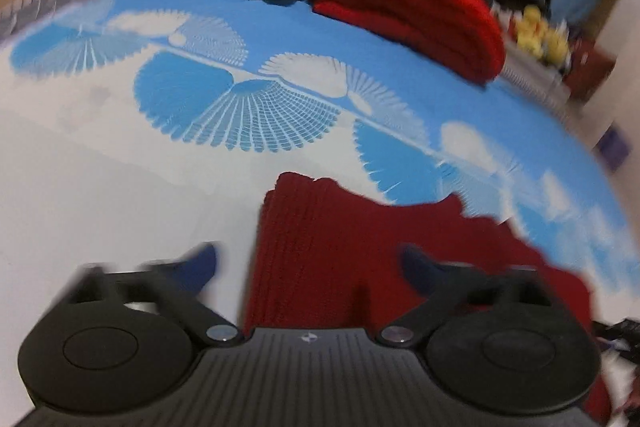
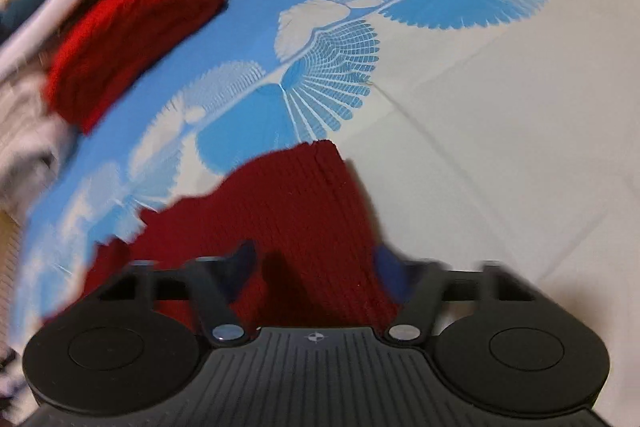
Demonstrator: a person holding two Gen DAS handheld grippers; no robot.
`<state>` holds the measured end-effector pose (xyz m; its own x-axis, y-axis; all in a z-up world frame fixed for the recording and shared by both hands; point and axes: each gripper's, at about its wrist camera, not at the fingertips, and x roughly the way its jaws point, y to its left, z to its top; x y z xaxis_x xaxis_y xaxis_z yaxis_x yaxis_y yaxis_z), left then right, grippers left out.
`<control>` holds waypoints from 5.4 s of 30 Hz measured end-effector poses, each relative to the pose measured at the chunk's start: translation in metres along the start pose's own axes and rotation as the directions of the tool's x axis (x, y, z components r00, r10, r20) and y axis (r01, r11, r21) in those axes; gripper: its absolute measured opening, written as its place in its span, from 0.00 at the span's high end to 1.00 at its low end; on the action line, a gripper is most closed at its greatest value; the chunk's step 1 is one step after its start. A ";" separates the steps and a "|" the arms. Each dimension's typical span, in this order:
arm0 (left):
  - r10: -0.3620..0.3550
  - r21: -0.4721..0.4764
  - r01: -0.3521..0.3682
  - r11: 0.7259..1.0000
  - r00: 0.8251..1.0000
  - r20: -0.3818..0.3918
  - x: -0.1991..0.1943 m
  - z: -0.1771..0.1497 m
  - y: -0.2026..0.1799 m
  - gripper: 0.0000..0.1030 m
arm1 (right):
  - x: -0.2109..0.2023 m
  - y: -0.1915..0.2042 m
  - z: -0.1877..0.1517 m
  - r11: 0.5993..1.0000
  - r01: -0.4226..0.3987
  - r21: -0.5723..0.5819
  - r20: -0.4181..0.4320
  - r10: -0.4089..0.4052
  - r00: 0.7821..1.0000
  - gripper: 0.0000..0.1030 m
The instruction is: Fold small clothes
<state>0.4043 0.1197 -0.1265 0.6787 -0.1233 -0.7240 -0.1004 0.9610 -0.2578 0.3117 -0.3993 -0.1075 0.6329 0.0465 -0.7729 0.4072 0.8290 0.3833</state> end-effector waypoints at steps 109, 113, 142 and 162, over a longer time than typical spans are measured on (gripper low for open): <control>0.176 0.182 -0.176 0.968 0.984 0.017 -0.133 -0.169 -0.012 0.01 | -0.165 0.019 -0.190 0.963 -0.100 -0.249 0.152 0.141 0.978 0.12; 0.159 0.162 -0.159 0.974 0.987 0.008 -0.128 -0.151 -0.011 0.01 | -0.157 0.011 -0.183 0.981 -0.117 -0.153 0.128 0.137 0.982 0.12; 0.179 -0.114 -0.189 0.975 0.980 -0.091 -0.082 -0.105 0.056 0.01 | -0.068 -0.062 -0.136 0.772 -0.279 0.572 0.248 0.161 0.955 0.82; 0.169 -0.196 -0.213 0.957 0.961 -0.219 -0.069 -0.100 0.077 0.00 | -0.102 0.266 -0.187 0.670 0.290 -0.684 0.500 0.140 0.855 0.85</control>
<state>0.2773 0.1777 -0.1601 0.4762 -0.0101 -0.8793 -0.3835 0.8975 -0.2180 0.2324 -0.0797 -0.0215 0.9273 -0.1226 -0.3538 0.0060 0.9496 -0.3133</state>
